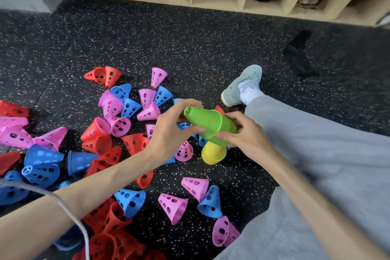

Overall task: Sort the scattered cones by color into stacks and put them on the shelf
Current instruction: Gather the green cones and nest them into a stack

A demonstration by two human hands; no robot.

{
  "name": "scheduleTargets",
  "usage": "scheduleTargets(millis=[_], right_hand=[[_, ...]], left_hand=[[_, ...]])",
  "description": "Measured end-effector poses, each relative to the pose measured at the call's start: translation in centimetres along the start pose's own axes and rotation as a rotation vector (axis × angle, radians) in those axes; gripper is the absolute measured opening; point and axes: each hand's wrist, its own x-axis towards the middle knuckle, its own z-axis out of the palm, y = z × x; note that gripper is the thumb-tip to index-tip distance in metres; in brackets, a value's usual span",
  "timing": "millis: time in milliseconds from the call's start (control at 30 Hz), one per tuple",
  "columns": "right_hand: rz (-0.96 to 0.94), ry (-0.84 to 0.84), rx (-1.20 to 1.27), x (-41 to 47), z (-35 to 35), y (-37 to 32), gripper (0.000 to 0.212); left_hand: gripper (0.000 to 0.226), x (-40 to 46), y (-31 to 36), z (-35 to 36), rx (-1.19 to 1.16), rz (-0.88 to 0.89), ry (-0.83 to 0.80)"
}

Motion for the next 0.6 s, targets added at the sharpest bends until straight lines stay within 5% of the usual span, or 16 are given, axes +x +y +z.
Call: scheduleTargets(millis=[267, 600], right_hand=[[0.034, -0.029, 0.01, -2.8, 1.2, 1.7, 0.046], [0.089, -0.198, -0.256, -4.5, 4.0, 3.3, 0.072]], left_hand=[[0.052, -3.4, -0.4, 0.5, -0.001, -0.055, -0.052], [0.053, -7.4, -3.4, 0.8, 0.041, -0.172, -0.12]])
